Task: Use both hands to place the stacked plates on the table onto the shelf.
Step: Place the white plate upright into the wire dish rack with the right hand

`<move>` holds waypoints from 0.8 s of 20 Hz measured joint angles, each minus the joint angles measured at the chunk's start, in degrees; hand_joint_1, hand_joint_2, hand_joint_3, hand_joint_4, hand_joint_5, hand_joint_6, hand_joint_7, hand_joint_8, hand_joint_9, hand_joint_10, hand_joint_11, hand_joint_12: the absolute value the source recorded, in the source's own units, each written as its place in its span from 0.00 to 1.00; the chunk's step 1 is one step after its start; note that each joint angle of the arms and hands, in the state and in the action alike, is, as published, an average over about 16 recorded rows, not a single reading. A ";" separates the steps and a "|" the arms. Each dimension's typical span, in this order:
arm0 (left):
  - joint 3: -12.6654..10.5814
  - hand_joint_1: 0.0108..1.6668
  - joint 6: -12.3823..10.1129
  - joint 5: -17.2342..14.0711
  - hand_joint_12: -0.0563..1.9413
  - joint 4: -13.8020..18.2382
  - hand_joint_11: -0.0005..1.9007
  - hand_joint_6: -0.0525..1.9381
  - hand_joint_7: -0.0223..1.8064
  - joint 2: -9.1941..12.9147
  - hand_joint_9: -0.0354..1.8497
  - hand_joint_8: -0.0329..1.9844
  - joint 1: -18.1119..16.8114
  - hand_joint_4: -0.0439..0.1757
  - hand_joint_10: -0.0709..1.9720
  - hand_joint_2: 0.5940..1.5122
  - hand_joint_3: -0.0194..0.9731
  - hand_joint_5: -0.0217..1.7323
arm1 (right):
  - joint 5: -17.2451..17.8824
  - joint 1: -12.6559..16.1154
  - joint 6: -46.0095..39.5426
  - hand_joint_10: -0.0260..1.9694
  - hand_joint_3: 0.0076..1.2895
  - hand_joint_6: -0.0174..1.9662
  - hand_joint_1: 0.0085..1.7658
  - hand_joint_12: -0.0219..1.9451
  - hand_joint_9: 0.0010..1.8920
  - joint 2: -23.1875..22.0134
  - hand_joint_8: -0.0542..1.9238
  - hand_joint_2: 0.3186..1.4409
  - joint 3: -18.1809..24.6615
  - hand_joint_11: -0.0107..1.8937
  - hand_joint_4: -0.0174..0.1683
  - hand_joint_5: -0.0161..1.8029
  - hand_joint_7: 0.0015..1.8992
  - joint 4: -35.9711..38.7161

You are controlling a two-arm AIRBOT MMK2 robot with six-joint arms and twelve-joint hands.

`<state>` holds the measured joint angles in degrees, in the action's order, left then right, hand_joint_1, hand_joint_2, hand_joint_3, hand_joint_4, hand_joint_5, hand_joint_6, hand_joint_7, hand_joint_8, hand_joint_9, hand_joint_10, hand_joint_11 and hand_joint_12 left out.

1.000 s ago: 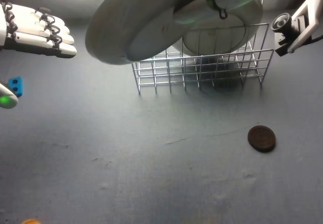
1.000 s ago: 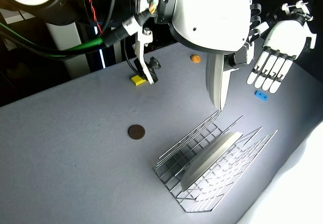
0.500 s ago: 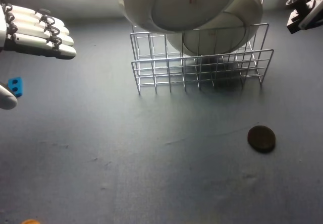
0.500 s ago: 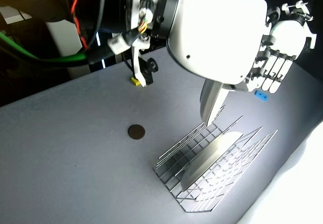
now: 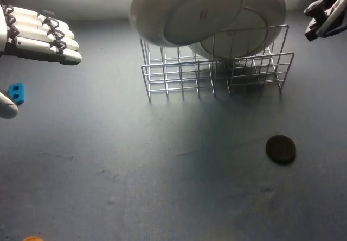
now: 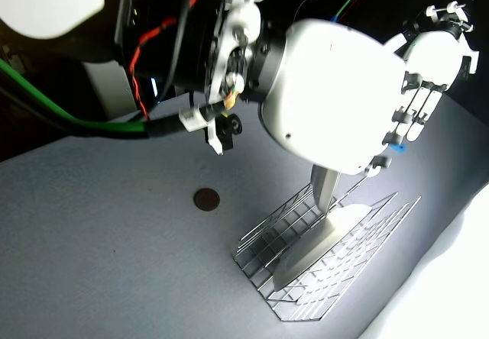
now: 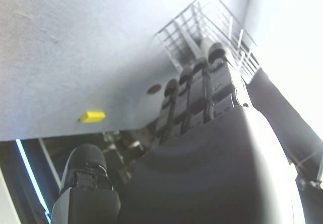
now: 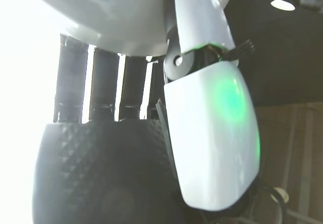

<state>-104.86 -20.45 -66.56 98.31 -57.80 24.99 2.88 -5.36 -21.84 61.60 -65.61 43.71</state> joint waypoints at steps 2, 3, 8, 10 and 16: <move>0.00 0.00 0.01 0.00 0.03 0.04 0.01 0.03 0.02 -0.02 0.03 0.01 0.00 0.22 0.01 0.58 0.04 0.02 | -0.08 -0.52 -0.01 0.51 0.00 0.46 0.78 0.56 0.55 0.45 0.42 0.59 -0.62 0.46 0.05 0.54 0.57 -0.09; 0.00 0.00 0.01 0.00 0.03 0.06 0.01 0.03 0.02 -0.03 0.03 0.01 0.00 0.22 0.01 0.58 0.04 0.02 | -0.14 -0.74 0.00 0.51 0.00 0.46 0.78 0.56 0.56 0.66 0.42 0.59 -0.89 0.46 0.05 0.54 0.57 -0.13; 0.00 0.00 0.04 0.00 0.03 0.10 0.01 0.03 0.02 -0.10 0.03 0.01 0.02 0.22 0.01 0.58 0.04 0.02 | -0.47 -1.77 0.15 0.51 0.00 0.46 0.78 0.56 0.56 1.87 0.42 0.59 -2.26 0.46 0.05 0.53 0.57 -0.30; -0.01 0.00 0.06 0.00 0.03 0.12 0.01 0.03 0.02 -0.13 0.03 0.01 0.03 0.22 0.01 0.58 0.04 0.02 | -0.72 -2.28 0.24 0.51 0.00 0.46 0.78 0.56 0.56 2.47 0.42 0.59 -2.89 0.46 0.05 0.53 0.57 -0.34; -0.02 0.00 0.12 0.01 0.03 0.16 0.01 0.03 0.02 -0.20 0.03 0.01 0.08 0.22 0.01 0.58 0.04 0.02 | -1.58 -3.95 0.86 0.51 0.00 0.46 0.78 0.57 0.56 4.30 0.42 0.59 -4.78 0.47 0.05 0.53 0.57 -0.46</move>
<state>-104.87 -20.32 -66.56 98.47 -58.00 25.08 1.31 -9.31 -20.97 65.90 -70.39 43.25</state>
